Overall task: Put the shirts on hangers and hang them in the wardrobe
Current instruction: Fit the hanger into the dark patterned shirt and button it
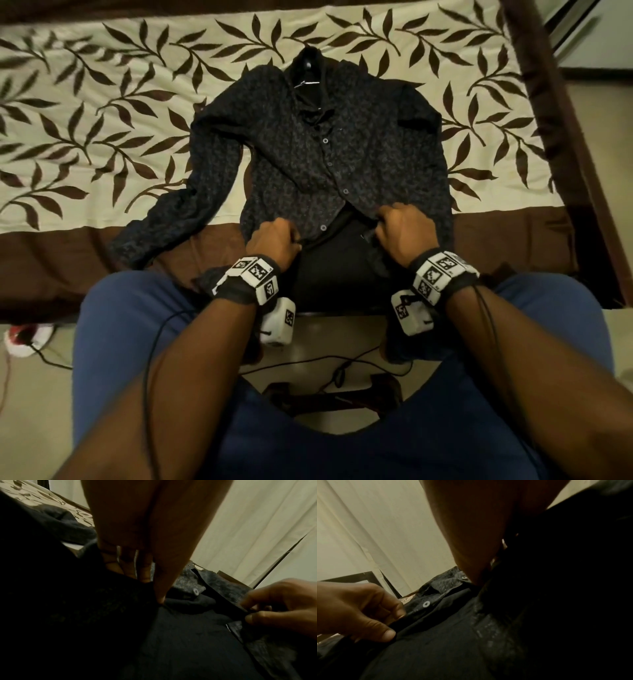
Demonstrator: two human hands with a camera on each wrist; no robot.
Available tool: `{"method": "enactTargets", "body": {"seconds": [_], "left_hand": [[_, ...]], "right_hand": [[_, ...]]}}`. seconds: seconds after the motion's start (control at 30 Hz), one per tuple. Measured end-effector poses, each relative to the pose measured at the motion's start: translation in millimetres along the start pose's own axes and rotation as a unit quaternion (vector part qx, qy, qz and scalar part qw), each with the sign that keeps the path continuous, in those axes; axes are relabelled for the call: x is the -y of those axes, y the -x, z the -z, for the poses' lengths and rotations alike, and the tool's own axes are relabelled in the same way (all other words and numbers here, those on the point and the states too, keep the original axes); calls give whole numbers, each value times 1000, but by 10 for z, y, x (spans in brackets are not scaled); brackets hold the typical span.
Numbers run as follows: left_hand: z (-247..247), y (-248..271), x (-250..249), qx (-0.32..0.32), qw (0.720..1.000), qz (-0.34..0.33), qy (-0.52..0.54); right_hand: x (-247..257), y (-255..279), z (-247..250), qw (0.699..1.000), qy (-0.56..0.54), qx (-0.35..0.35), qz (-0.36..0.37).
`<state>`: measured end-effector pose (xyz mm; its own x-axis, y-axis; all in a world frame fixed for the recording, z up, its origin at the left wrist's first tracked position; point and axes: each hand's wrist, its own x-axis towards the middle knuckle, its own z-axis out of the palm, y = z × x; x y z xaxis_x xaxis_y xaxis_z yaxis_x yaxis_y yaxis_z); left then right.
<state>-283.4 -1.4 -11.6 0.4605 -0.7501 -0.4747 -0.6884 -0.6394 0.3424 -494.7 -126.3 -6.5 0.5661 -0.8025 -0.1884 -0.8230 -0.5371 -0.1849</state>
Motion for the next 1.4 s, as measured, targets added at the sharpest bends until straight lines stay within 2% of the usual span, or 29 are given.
{"method": "enactTargets", "body": {"seconds": [0.13, 0.23, 0.3, 0.37, 0.43, 0.53, 0.57, 0.63, 0.73, 0.83, 1.0, 1.17, 1.27, 1.4], "left_hand": [[151, 271, -111, -82, 993, -88, 5], [267, 438, -178, -149, 978, -140, 37], [275, 470, -156, -140, 981, -114, 68], [256, 432, -86, -91, 990, -49, 95], [208, 360, 14, -22, 996, 7, 89], [131, 282, 91, 60, 996, 38, 57], [102, 270, 69, 59, 997, 33, 42], [42, 249, -23, 14, 999, 8, 29], [-66, 204, -228, -53, 995, -66, 52], [-187, 105, -352, -57, 989, -120, 62], [-386, -21, -401, -28, 994, -110, 5], [-469, -6, -378, -44, 995, -89, 0], [-442, 16, -391, -56, 994, -80, 38], [-390, 37, -388, -69, 987, -43, 142]], "right_hand": [[-15, 121, 111, 990, -116, -78, -31], [27, 158, 198, 948, -283, -139, -36], [86, 160, 243, 914, -371, -156, -57], [116, 136, 248, 900, -404, -153, -65], [114, 125, 204, 916, -376, -124, -63], [83, 126, 70, 940, -331, -50, -64], [81, 137, 43, 944, -322, -23, -68], [77, 149, -3, 955, -291, 6, -64], [106, 159, -16, 989, -146, 19, -32], [162, 153, -24, 997, -68, 9, -27], [143, 123, -32, 996, -91, 20, 6], [115, 131, -73, 997, -80, 2, 17], [95, 134, -92, 987, -157, -40, -5], [88, 135, -63, 965, -245, -88, -19]]}}
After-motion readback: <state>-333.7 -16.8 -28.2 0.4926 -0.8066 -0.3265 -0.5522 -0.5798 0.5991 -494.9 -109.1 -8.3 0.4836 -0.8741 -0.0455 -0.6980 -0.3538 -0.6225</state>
